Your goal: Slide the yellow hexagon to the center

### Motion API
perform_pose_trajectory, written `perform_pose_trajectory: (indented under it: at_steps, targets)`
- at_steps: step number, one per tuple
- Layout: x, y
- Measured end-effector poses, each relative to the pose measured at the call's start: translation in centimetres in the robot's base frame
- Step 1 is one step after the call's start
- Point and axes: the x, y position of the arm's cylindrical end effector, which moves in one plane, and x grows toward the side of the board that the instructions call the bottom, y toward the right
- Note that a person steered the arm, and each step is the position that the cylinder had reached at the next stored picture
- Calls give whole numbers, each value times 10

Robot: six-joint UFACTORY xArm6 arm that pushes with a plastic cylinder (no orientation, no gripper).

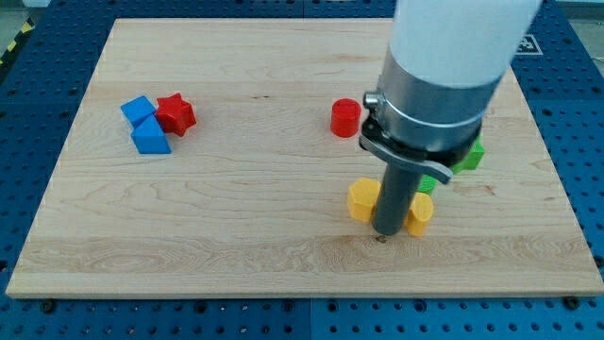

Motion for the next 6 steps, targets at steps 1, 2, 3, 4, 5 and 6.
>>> perform_pose_trajectory:
  at_steps: [1,2,3,4,5,6]
  targets:
    - [-16,-28]
    - [-38,-56]
    - [-60,-76]
    - [-77,-94]
    - [-80,-116]
    - [-85,-169]
